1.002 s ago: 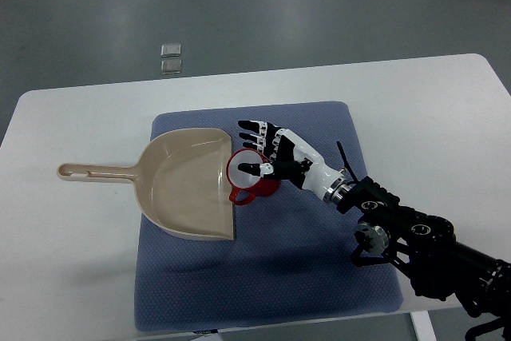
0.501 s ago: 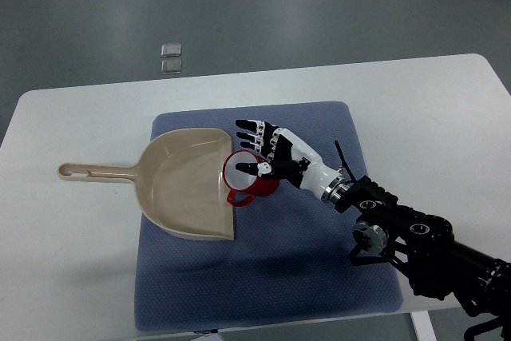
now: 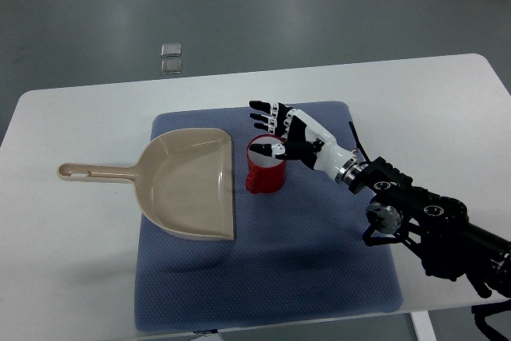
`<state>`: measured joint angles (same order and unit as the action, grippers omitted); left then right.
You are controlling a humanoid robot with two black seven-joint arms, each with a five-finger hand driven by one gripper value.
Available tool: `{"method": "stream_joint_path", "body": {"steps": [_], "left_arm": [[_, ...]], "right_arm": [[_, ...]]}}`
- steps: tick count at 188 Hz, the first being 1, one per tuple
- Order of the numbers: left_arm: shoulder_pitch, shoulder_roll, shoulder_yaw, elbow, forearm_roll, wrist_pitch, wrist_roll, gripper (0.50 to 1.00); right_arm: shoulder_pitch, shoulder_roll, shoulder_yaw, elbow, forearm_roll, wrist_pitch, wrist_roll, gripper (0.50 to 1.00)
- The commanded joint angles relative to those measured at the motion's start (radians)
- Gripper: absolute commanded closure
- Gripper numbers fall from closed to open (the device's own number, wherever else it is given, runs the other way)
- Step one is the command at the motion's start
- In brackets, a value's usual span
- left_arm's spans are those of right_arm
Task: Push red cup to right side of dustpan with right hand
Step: 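Lift the right hand up and away from the red mug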
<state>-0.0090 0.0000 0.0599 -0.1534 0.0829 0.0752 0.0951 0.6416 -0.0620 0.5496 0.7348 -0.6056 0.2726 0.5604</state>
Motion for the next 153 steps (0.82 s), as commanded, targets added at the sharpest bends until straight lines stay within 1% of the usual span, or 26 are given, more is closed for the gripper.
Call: {"method": "stream_joint_path", "body": {"steps": [1, 36, 57, 79, 113, 128, 153], "left_arm": [[0.000, 0.000, 0.000, 0.000, 0.000, 0.000, 0.000, 0.500], [0.000, 0.000, 0.001, 0.000, 0.000, 0.000, 0.002, 0.500], [0.000, 0.000, 0.001, -0.002, 0.001, 0.000, 0.000, 0.500], [0.000, 0.000, 0.001, -0.002, 0.001, 0.000, 0.000, 0.500], [0.000, 0.000, 0.001, -0.002, 0.001, 0.000, 0.000, 0.500], [0.000, 0.000, 0.001, -0.002, 0.001, 0.000, 0.000, 0.500], [0.000, 0.000, 0.001, -0.003, 0.001, 0.000, 0.002, 0.500]], "right_arm": [[0.013, -0.010, 0.004, 0.000, 0.001, 0.002, -0.002, 0.568], [0.044, -0.075, 0.015, 0.002, 0.018, 0.007, -0.002, 0.566], [0.058, -0.122, 0.015, 0.002, 0.086, 0.039, -0.002, 0.566], [0.059, -0.153, 0.019, 0.000, 0.174, 0.042, -0.002, 0.566], [0.059, -0.156, 0.053, -0.017, 0.380, 0.076, -0.002, 0.566], [0.058, -0.150, 0.055, -0.028, 0.428, 0.074, -0.002, 0.566], [0.063, -0.145, 0.053, -0.077, 0.529, 0.080, -0.002, 0.566]]}}
